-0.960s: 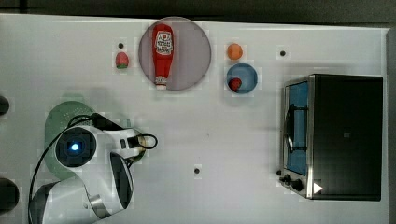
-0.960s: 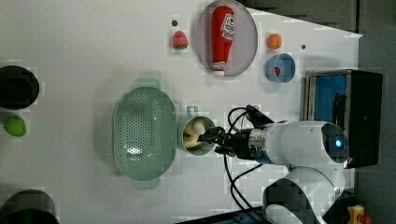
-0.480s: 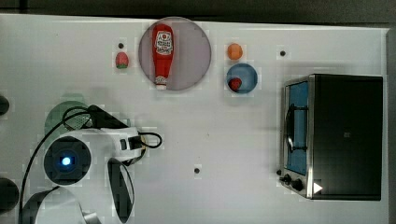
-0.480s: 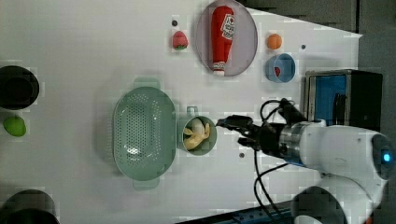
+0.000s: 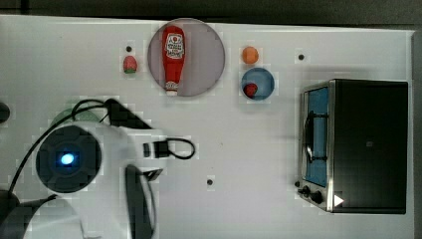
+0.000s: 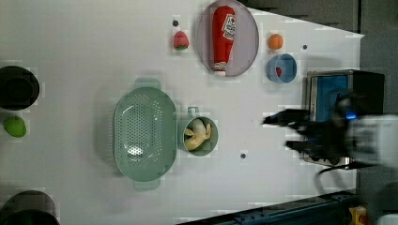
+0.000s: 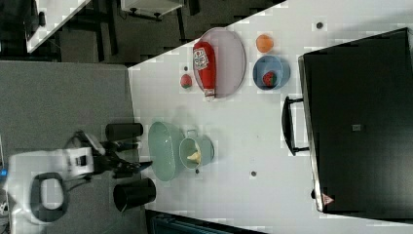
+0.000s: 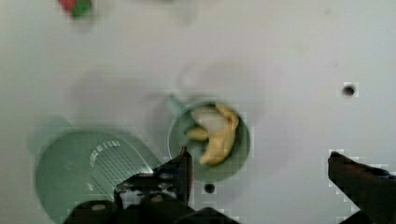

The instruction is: Pick Banana and place it in mug.

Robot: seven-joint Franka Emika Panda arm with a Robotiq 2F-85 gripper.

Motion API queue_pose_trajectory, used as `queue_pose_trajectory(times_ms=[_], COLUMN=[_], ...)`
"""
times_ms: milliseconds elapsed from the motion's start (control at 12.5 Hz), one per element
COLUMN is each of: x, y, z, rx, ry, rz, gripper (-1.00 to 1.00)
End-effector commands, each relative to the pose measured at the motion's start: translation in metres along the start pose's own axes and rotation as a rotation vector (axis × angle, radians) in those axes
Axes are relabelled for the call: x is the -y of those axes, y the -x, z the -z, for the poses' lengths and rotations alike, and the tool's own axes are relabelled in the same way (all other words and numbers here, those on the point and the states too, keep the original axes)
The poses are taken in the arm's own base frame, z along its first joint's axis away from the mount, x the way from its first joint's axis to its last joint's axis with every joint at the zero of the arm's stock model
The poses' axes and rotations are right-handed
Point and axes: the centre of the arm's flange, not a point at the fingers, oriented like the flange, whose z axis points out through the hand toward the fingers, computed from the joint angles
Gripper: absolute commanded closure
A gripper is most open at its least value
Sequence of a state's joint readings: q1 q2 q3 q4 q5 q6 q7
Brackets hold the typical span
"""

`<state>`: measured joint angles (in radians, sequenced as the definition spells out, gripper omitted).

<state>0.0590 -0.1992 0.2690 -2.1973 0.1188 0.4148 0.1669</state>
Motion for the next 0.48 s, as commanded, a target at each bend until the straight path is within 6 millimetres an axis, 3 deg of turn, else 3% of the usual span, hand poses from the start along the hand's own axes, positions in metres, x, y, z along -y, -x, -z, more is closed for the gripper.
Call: queue_pose_trajectory(times_ms=[80,240,480], x=[-0.053,-0.080,-0.117], y=[-0.073,-0.099,-0.127], z=[0.071,0.095,0.113], rx=[-0.043,-0.089,-0.115], ry=[-0.048,-0.041,-0.030], rz=[-0.094,-0.139,-0.182], gripper=[-1.00,-1.00,-1.00])
